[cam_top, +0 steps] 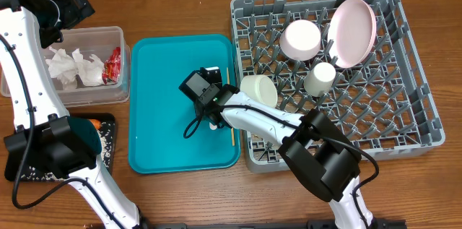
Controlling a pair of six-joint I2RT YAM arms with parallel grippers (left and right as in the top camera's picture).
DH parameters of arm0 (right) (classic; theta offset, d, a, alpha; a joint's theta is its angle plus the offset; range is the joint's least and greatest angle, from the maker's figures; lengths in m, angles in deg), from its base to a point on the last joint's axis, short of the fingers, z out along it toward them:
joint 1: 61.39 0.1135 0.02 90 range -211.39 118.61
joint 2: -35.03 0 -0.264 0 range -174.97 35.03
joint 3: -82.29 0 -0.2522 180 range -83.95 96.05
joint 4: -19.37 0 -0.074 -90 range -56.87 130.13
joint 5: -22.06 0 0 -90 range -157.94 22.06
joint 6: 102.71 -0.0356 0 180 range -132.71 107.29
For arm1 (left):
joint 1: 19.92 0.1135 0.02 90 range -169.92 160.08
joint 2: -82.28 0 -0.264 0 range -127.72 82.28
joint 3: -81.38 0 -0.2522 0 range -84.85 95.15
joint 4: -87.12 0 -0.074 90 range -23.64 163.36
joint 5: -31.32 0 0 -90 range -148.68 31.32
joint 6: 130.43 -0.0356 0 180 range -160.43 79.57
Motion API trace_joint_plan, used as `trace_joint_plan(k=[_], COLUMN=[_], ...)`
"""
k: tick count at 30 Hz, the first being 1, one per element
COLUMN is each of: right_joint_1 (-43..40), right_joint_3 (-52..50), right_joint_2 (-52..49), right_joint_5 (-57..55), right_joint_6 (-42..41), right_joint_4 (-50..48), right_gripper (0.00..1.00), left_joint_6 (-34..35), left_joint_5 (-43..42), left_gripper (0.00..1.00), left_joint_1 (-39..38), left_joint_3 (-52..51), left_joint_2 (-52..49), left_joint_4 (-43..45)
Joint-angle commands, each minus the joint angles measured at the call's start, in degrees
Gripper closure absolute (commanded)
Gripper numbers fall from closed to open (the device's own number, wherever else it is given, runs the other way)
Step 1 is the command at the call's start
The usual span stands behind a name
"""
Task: Sort waste into correct bins and load items into the dishwasher
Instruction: 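Close the right gripper on the white fork and lift it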
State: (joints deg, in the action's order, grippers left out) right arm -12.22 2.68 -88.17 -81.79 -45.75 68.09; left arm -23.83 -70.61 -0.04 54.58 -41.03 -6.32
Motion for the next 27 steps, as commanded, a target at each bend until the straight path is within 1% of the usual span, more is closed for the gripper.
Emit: trace_joint_plan(k=[1,4,6,7,9,16,18,20,24,27], right_joint_1=[0.3,0.3,0.3,0.3,0.3,0.3,0.3,0.3,0.3,0.3], right_joint_3=[-0.4,-0.4,-0.4,-0.4,-0.4,-0.9,-0.9,-0.9,-1.2,-1.2], right_joint_2=[-0.4,-0.4,-0.4,-0.4,-0.4,-0.4,-0.4,-0.4,-0.4,-0.4], right_joint_5=[0.1,3.5,5.0,5.0,5.0,4.9,5.0,5.0,5.0,4.9], right_joint_6=[-0.2,-0.2,-0.3,-0.3,-0.3,-0.3,-0.3,-0.3,-3.5,-3.7], right_joint_4=[0.1,-0.1,-0.6,-0.6,-0.5,-0.2,-0.2,-0.2,0.0,0.0], right_gripper=[0.81,0.81,0.84,0.86,0.88,0.89,0.93,0.95,0.96,0.96], left_joint_6=[0.8,0.8,0.8,0.8,0.8,0.8,0.8,0.8,0.8,0.8], left_joint_5=[0.4,0.4,0.4,0.4,0.4,0.4,0.4,0.4,0.4,0.4], left_gripper=[0.00,0.00,0.00,0.00,0.00,0.00,0.00,0.00,0.00,0.00], left_joint_1=[0.0,0.0,0.0,0.0,0.0,0.0,0.0,0.0,0.0,0.0], left_joint_3=[1.4,1.4,1.4,1.4,1.4,1.4,1.4,1.4,1.4,1.4], left_joint_2=[2.3,2.3,2.3,2.3,2.3,2.3,2.3,2.3,2.3,2.3], left_joint_4=[0.0,0.0,0.0,0.0,0.0,0.0,0.0,0.0,0.0,0.0])
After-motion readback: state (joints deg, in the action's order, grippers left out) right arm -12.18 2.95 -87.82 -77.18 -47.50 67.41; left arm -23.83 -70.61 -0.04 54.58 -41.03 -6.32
